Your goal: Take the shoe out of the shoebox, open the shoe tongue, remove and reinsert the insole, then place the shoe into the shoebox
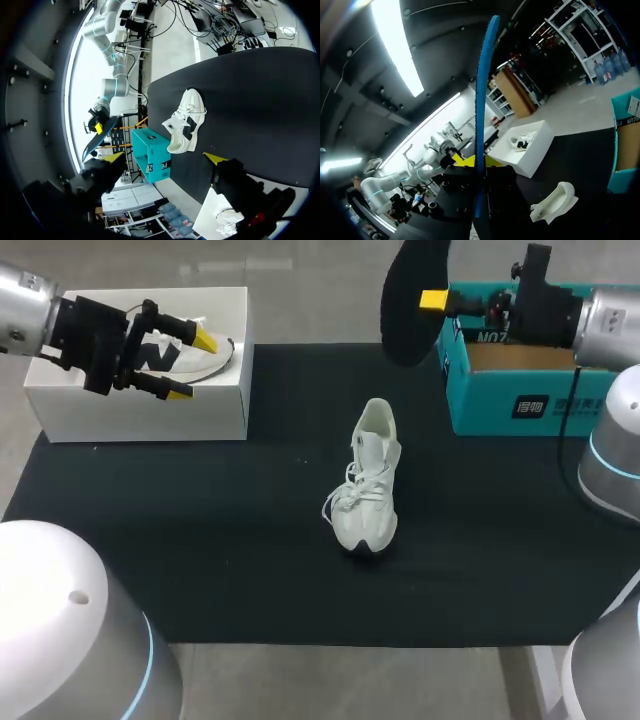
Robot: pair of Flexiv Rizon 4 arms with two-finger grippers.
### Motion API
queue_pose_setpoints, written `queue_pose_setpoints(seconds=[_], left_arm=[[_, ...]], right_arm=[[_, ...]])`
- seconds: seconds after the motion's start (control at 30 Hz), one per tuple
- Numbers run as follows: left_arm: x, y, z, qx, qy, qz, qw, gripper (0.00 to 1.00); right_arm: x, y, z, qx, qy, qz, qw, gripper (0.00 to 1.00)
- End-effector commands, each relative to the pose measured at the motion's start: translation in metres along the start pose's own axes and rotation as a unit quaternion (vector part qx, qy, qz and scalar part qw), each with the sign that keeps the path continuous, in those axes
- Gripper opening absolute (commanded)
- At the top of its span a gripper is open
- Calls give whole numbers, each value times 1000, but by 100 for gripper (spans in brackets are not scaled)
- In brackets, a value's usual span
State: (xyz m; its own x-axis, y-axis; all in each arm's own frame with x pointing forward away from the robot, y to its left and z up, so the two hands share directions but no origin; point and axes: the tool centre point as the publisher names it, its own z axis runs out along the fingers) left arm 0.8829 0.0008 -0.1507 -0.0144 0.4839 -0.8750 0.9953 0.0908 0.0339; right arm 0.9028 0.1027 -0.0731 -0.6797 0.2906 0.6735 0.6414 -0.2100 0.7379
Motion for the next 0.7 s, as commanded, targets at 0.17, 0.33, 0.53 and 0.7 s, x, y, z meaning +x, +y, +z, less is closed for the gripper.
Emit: queue_pose_setpoints(seconds=[0.17,0.33,0.53,0.7], left_arm=[[0,1,0,1,2,0,1000,100],[0,1,0,1,2,0,1000,100],[0,1,0,1,2,0,1000,100],[0,1,0,1,2,0,1000,100]], right_arm=[[-32,-16,24,-24,-1,-3,1000,0],[-41,-20,38,2,10,-9,1000,0],[-47,-24,38,26,5,-25,999,0],[-47,-24,38,26,5,-25,999,0]])
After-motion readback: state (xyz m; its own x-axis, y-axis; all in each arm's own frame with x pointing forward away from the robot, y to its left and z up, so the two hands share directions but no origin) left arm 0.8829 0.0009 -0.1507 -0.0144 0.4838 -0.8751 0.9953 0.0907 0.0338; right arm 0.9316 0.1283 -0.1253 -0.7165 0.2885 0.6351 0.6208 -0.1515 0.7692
